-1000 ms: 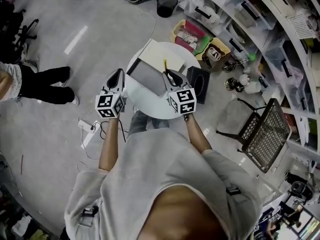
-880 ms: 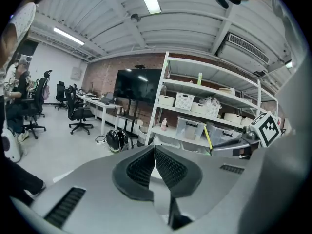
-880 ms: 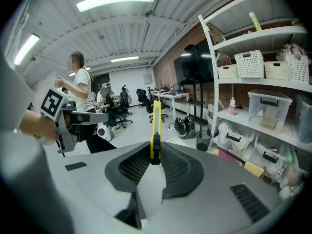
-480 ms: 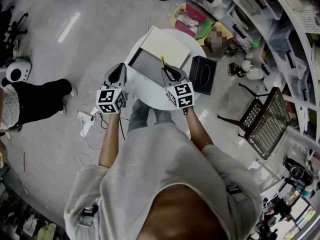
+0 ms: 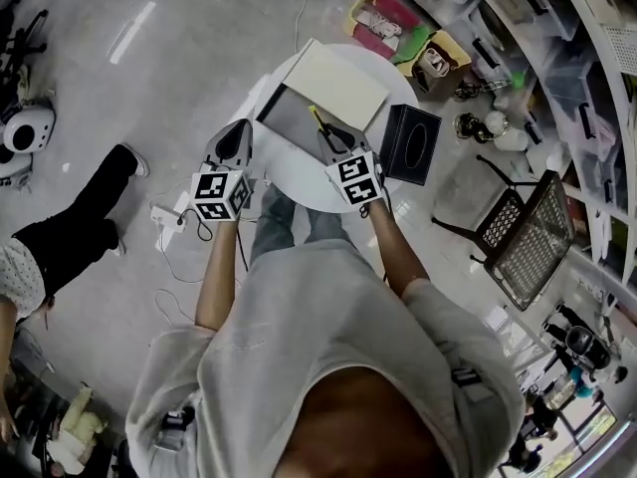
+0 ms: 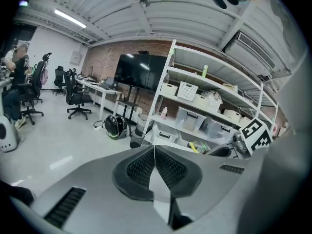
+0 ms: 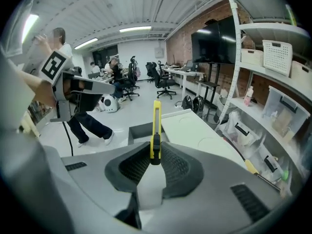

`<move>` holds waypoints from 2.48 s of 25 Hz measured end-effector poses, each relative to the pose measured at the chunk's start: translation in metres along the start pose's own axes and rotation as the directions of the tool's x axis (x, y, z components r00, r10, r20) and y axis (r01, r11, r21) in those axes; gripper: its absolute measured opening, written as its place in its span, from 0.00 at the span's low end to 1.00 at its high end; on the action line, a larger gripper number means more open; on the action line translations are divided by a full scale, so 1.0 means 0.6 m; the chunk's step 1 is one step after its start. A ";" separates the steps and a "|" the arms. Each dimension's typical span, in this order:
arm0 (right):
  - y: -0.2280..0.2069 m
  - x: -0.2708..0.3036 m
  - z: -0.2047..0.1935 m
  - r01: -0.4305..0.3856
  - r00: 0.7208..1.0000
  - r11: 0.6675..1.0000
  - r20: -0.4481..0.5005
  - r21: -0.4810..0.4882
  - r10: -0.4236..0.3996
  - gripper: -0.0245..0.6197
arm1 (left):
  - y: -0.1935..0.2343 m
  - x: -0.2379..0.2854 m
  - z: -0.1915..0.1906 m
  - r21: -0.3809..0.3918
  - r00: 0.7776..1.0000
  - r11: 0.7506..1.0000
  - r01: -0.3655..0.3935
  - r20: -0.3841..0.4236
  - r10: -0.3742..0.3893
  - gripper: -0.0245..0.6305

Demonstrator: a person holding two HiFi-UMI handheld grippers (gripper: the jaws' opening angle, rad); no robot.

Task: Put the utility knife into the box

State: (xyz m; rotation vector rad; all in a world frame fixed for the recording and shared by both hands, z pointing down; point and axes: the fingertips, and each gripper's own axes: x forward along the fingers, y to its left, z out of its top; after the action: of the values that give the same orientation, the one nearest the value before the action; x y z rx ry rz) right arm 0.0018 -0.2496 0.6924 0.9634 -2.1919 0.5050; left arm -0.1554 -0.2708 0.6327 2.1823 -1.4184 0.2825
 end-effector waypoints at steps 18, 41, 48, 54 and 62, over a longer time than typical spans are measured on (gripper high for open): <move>0.026 0.125 -0.025 -0.109 0.977 0.991 -0.193 -0.080 0.092 0.17 | 0.029 0.018 0.002 -0.024 1.000 0.999 -0.029 -0.008 0.029 0.07; 0.033 0.205 -0.134 -0.148 0.850 0.981 -0.523 -0.128 0.060 0.17 | 0.067 -0.008 0.005 -0.048 0.998 0.997 -0.068 -0.002 0.068 0.07; 0.047 0.200 -0.133 -0.173 0.855 0.980 -0.509 -0.095 0.102 0.31 | 0.060 -0.006 0.007 -0.037 0.999 0.998 -0.053 0.000 0.053 0.07; 0.038 0.186 -0.110 -0.135 0.893 0.987 -0.443 -0.090 0.082 0.31 | 0.054 -0.014 0.011 -0.029 0.999 0.998 -0.053 0.003 0.053 0.07; 0.014 0.139 -0.045 -0.054 0.966 0.998 -0.256 -0.026 0.046 0.19 | 0.035 -0.019 0.017 -0.013 0.999 0.999 -0.045 0.015 0.045 0.07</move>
State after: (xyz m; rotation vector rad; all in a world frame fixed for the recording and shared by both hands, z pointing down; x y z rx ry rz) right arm -0.0343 -0.2693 0.7702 0.7804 -1.9898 0.5811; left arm -0.1801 -0.2738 0.6257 2.1488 -1.4755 0.2730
